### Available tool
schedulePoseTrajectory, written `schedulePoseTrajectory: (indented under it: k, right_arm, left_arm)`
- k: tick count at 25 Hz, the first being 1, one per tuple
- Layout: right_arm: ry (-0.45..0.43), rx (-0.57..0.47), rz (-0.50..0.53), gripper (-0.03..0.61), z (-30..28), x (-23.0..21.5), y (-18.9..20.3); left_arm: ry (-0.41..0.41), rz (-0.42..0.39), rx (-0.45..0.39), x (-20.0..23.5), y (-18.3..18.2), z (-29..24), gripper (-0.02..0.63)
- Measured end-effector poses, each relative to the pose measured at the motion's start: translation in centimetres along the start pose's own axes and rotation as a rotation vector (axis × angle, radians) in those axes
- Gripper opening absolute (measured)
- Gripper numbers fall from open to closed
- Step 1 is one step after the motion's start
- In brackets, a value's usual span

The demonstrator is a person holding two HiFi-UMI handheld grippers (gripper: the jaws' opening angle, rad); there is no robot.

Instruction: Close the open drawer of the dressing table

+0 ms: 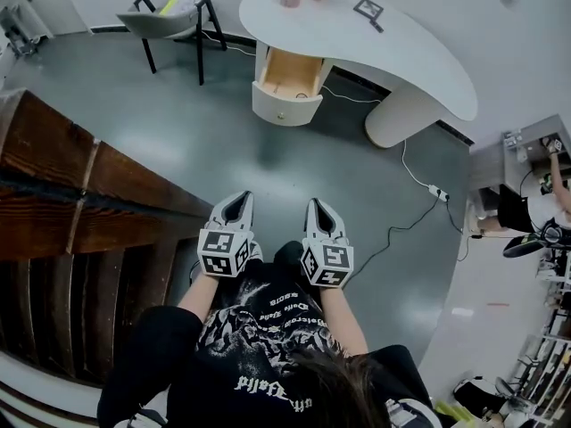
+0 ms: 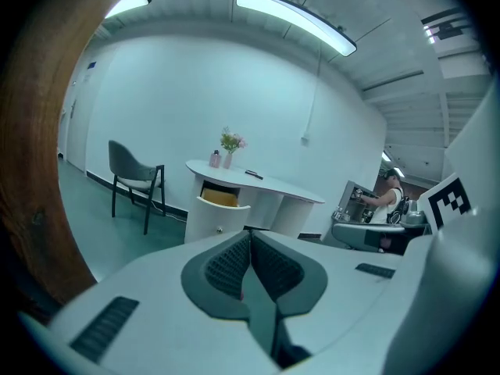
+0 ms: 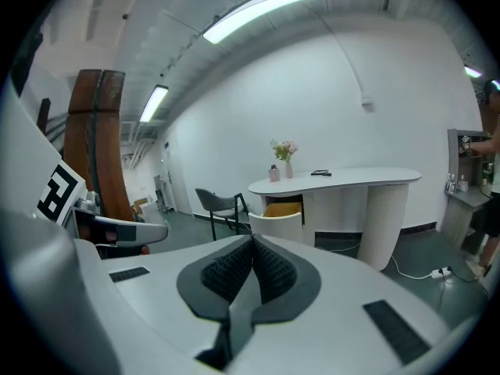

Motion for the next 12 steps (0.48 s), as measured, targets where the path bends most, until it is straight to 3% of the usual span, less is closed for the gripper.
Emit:
schedulePoseTrajectory:
  k: [12]
  right_arm:
    - [-0.039, 0.026, 0.016, 0.026, -5.7, -2.7, -1.2]
  left_arm:
    - [-0.044, 0.014, 0.013, 1.6, -0.8, -4.4, 0.026]
Point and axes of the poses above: the fingertips, and each gripper's own axes: z backward along the fingers, x to its left, y out of its underside, the point moved 5 cm from there along z, backward along the fingers, and after that the axes turned 11 degrees about -y, right-handed, at the moved point
